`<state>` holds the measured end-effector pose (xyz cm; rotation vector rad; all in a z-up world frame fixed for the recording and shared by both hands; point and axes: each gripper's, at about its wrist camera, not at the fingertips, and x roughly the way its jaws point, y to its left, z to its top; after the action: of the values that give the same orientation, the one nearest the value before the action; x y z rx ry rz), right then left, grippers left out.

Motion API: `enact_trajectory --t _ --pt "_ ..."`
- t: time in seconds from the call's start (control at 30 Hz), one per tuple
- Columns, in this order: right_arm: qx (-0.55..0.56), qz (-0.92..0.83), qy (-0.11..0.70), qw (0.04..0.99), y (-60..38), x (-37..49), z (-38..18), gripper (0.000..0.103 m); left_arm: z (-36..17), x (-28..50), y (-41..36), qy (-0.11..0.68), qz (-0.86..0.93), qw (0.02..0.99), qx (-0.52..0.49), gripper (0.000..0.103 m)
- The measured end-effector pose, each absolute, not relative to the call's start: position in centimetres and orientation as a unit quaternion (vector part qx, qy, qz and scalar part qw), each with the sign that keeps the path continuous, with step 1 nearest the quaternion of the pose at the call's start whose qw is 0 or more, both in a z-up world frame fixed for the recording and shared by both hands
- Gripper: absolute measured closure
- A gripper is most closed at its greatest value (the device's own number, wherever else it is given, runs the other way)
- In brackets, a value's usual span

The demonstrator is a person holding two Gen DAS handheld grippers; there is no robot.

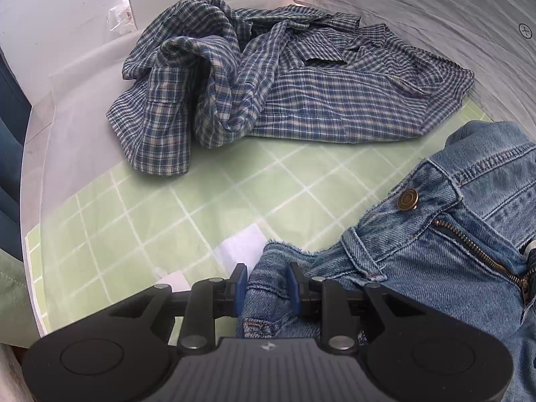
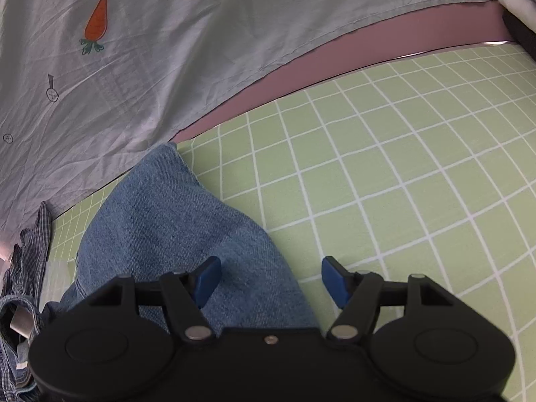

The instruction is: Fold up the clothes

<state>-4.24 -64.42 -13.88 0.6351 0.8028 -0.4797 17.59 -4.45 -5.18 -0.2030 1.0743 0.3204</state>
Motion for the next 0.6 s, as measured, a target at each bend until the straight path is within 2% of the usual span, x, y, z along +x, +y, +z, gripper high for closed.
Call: enact_trajectory --t 0.03,0.1,0.13,0.17,0.2,0.23,0.4,0.6 --pt "0.289 -0.225 0.383 0.848 -64.0 -4.2 -13.9 0.039 -5.2 17.6 -4.5 0.509 0.152 0.842 -0.096 0.075" --pt "0.273 -0.214 0.388 0.854 -63.3 -4.3 -13.9 0.055 -5.1 17.6 -4.5 0.509 0.152 0.842 -0.096 0.075" --pt "0.271 -0.209 0.388 0.855 -63.0 -4.4 -13.9 0.068 -5.1 17.6 -4.5 0.51 0.152 0.841 -0.097 0.075" --pt "0.272 -0.206 0.387 0.856 -62.8 -4.7 -13.9 0.077 -5.1 17.5 -4.5 0.51 0.152 0.841 -0.099 0.075" --pt "0.271 -0.205 0.385 0.858 -62.6 -4.9 -13.9 0.082 -5.1 17.5 -4.4 0.51 0.151 0.841 -0.101 0.075" --pt "0.268 -0.207 0.382 0.86 -62.4 -5.2 -13.8 0.091 -5.2 17.5 -4.3 0.51 0.151 0.841 -0.104 0.075" --pt "0.254 -0.241 0.36 0.865 -61.7 -7.7 -12.8 0.095 -5.3 17.3 -3.7 0.508 0.147 0.84 -0.124 0.074" --pt "0.17 -0.341 0.354 0.854 -61.4 -15.5 -10.7 0.096 -5.5 17.2 -3.0 0.507 0.137 0.84 -0.138 0.072"
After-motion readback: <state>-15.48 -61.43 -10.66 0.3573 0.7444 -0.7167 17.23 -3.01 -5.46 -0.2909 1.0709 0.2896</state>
